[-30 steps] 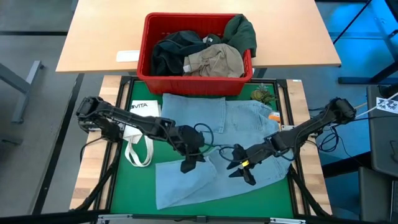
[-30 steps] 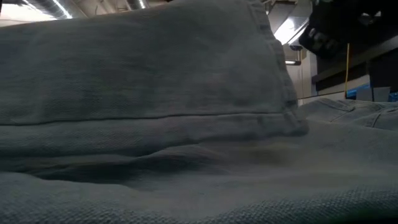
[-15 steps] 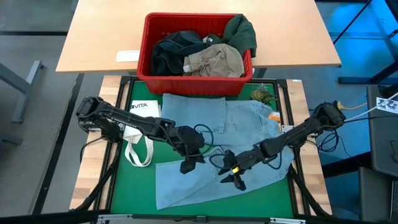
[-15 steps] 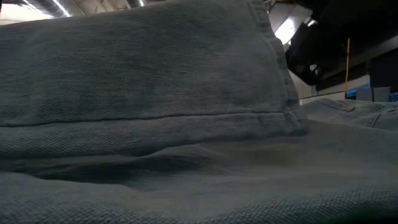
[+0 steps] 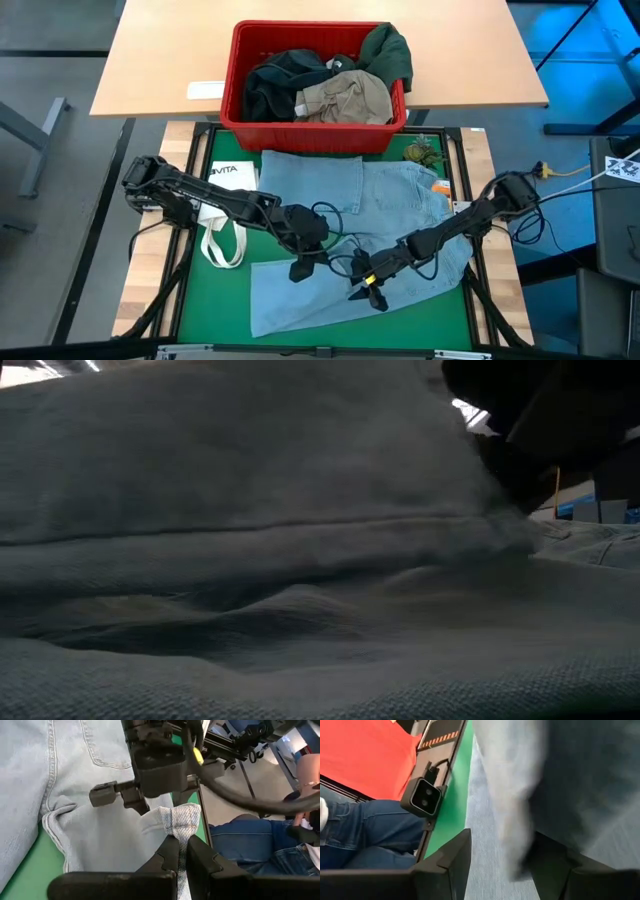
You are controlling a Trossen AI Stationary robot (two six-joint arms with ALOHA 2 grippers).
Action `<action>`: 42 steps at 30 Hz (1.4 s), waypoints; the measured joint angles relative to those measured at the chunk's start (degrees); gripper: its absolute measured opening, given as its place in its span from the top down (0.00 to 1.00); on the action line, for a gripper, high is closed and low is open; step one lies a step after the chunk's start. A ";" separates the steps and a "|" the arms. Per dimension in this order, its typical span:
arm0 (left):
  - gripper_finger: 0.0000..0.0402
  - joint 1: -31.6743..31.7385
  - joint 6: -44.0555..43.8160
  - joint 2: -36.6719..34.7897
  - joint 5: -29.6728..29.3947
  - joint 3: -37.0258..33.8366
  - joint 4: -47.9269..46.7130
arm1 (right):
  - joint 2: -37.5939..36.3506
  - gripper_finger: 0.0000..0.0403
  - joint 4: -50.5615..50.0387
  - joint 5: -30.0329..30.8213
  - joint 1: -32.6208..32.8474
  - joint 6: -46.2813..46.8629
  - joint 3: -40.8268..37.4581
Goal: Fold Laundry from Bin
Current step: Fold the light blue jeans
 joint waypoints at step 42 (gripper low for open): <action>0.95 1.46 2.91 8.35 -6.26 -0.02 8.01 | -9.09 0.97 -20.22 -12.09 6.93 14.67 0.02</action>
